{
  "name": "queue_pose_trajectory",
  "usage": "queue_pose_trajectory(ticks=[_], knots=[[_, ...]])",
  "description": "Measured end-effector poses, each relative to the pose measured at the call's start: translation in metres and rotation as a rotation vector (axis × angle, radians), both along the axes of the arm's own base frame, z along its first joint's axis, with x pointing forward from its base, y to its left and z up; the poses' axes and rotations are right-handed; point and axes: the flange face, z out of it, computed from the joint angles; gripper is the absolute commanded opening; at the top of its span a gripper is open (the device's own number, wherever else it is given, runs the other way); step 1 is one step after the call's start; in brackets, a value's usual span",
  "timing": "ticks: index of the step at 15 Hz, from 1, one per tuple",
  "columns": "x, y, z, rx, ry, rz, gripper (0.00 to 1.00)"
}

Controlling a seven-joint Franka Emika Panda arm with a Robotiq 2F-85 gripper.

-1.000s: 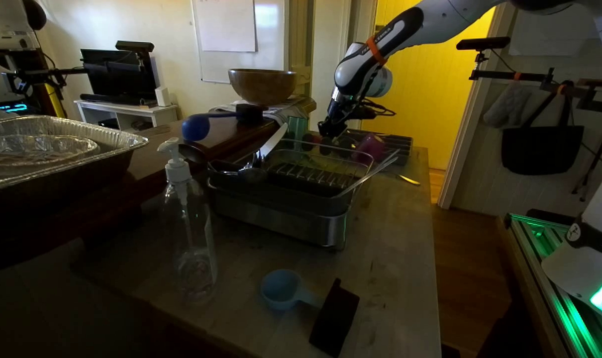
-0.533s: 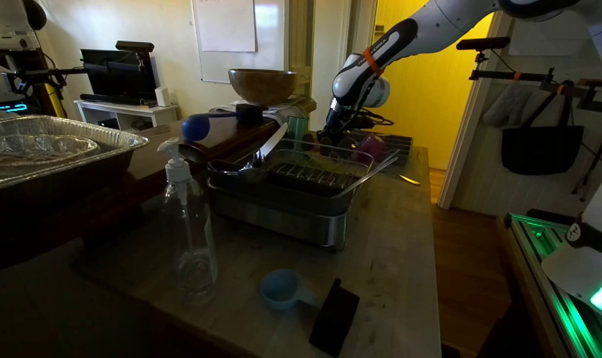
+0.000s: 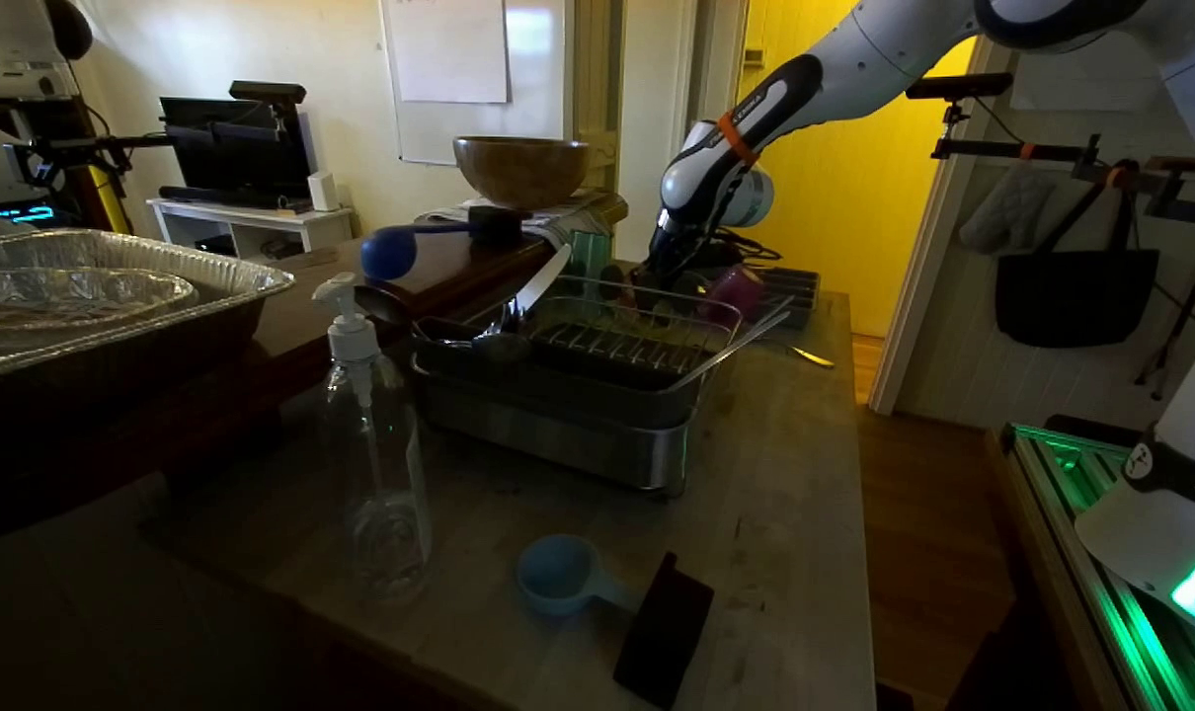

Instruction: Remove one silver spoon from the dish rack and place the spoon from the yellow plate on the cutlery holder.

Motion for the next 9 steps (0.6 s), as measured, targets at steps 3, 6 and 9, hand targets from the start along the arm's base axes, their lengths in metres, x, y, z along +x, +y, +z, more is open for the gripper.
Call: queue_pose_trajectory(ticks=[3, 6, 9], knots=[[-0.002, -0.006, 0.0, -0.017, 0.007, 0.004, 0.36], [-0.005, -0.012, 0.0, -0.031, 0.015, 0.003, 0.58], [-0.005, -0.012, 0.002, -0.033, 0.013, 0.004, 0.79]])
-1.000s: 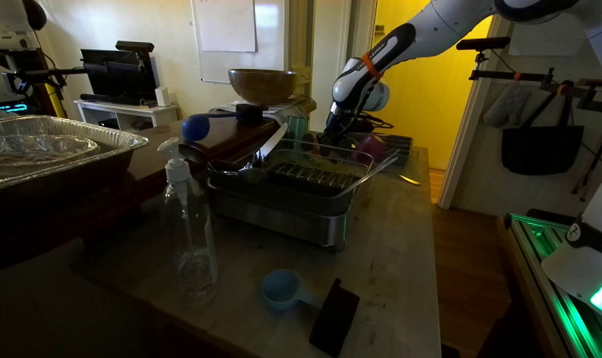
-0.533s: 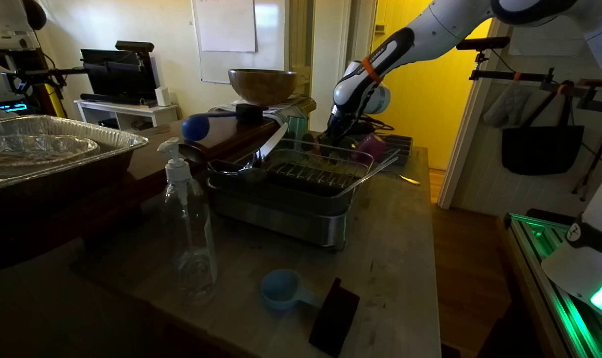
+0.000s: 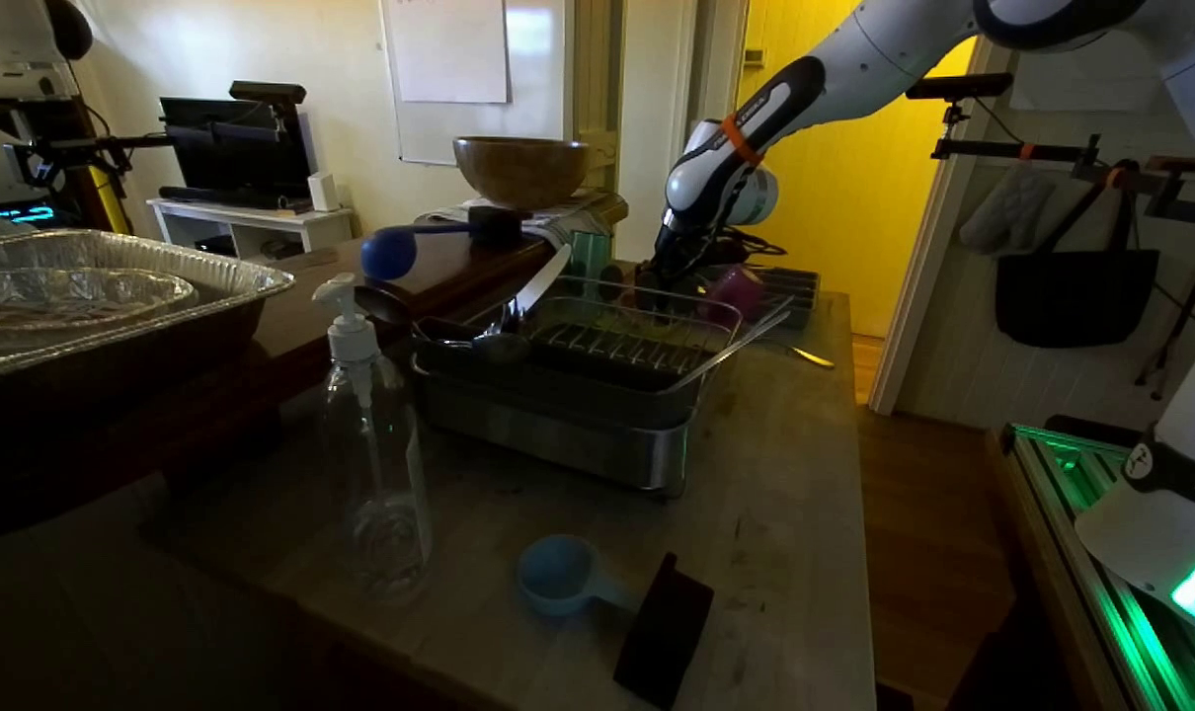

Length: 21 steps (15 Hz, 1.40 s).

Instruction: Remove one silver spoon from the dish rack and place the spoon from the yellow plate on the cutlery holder.

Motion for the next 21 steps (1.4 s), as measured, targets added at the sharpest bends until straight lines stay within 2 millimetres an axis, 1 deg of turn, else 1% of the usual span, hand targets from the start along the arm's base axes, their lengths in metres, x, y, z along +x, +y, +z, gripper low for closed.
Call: queue_pose_trajectory(ticks=[2, 3, 4, 8, 12, 16, 18, 19, 21], knots=[[0.002, 0.003, 0.005, -0.001, -0.007, 0.004, 0.95], [0.003, 0.005, 0.008, -0.001, -0.012, 0.007, 0.99], [0.005, 0.007, 0.01, -0.002, -0.017, 0.011, 1.0], [0.014, 0.015, 0.024, -0.002, -0.043, 0.025, 1.0], [0.024, 0.028, 0.03, 0.016, -0.066, 0.03, 1.0], [0.03, 0.038, 0.024, 0.037, -0.071, 0.032, 1.0], [0.03, 0.037, 0.019, 0.039, -0.065, 0.031, 1.0], [0.029, 0.037, 0.018, 0.04, -0.063, 0.029, 0.98], [0.029, 0.034, 0.016, 0.04, -0.062, 0.026, 0.97]])
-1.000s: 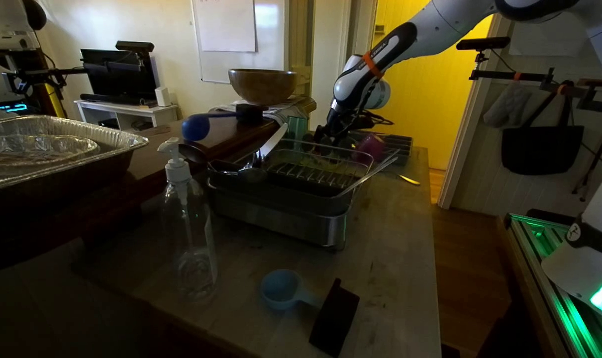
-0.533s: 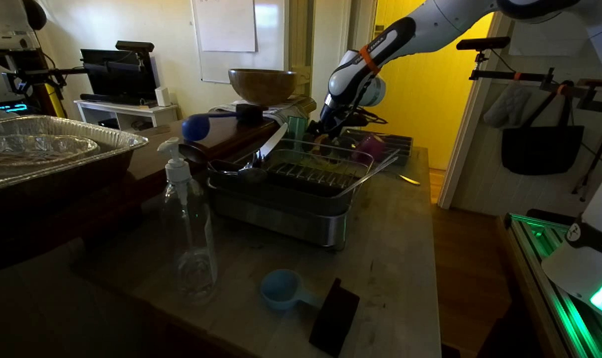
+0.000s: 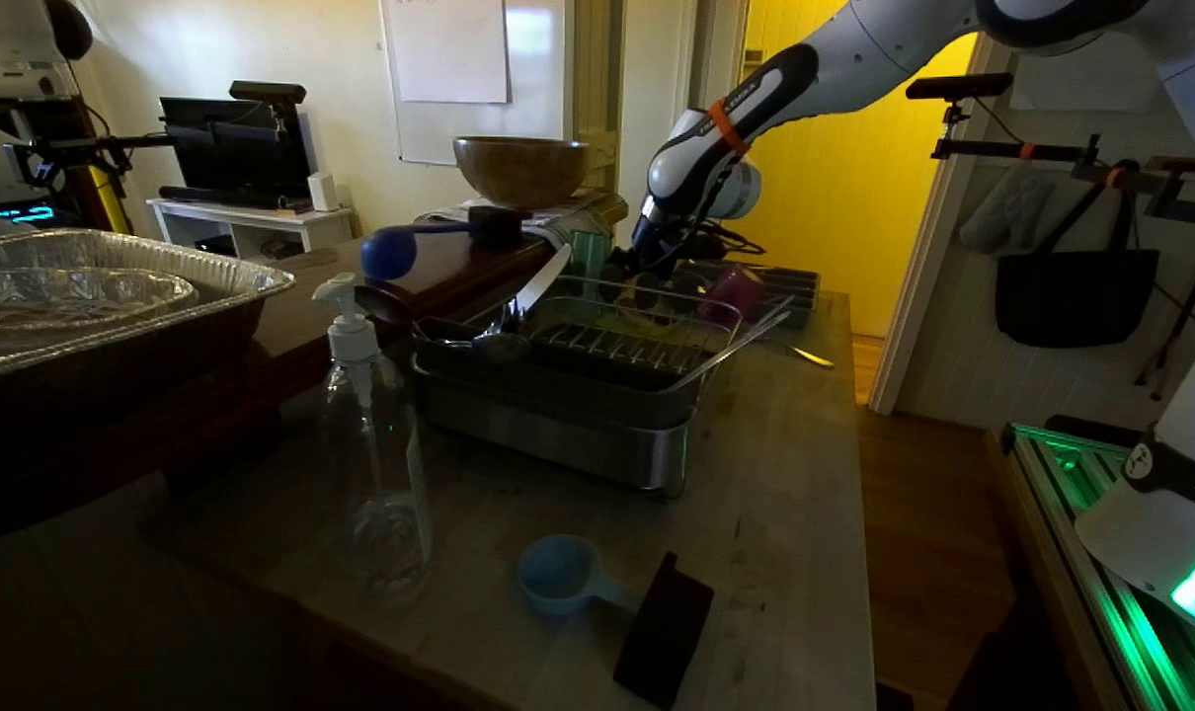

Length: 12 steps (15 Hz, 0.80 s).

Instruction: Remove one silver spoon from the dish rack and place the spoon from the yellow plate on the cutlery holder.

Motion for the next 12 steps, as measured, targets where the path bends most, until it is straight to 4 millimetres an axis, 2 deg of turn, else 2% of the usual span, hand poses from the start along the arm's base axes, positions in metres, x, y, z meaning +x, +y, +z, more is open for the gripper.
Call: queue_pose_trajectory(ticks=[12], knots=[[-0.011, -0.026, -0.003, -0.002, 0.005, -0.031, 0.94]])
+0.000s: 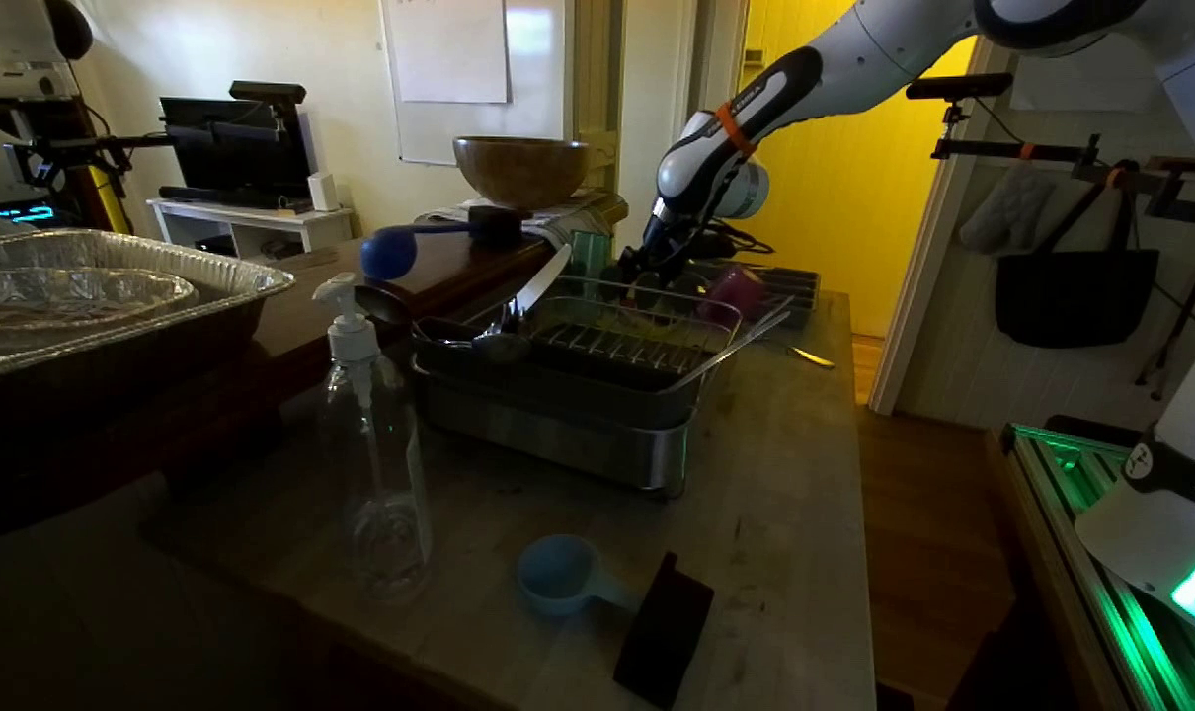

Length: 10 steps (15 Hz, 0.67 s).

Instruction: Remove one silver spoon from the dish rack and place the spoon from the yellow plate on the cutlery holder.

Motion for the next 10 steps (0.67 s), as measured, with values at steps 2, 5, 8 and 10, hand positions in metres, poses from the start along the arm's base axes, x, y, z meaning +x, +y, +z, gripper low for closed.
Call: queue_pose_trajectory(ticks=[2, 5, 8, 10], knots=[[-0.0023, -0.0037, -0.0011, 0.0, 0.002, -0.001, 0.92], [-0.0047, -0.0048, -0.0039, 0.002, 0.007, 0.003, 0.89], [-0.0059, -0.0013, -0.0075, 0.007, 0.013, 0.009, 0.88], [-0.0077, 0.0009, -0.0102, 0.012, 0.019, 0.011, 0.88]])
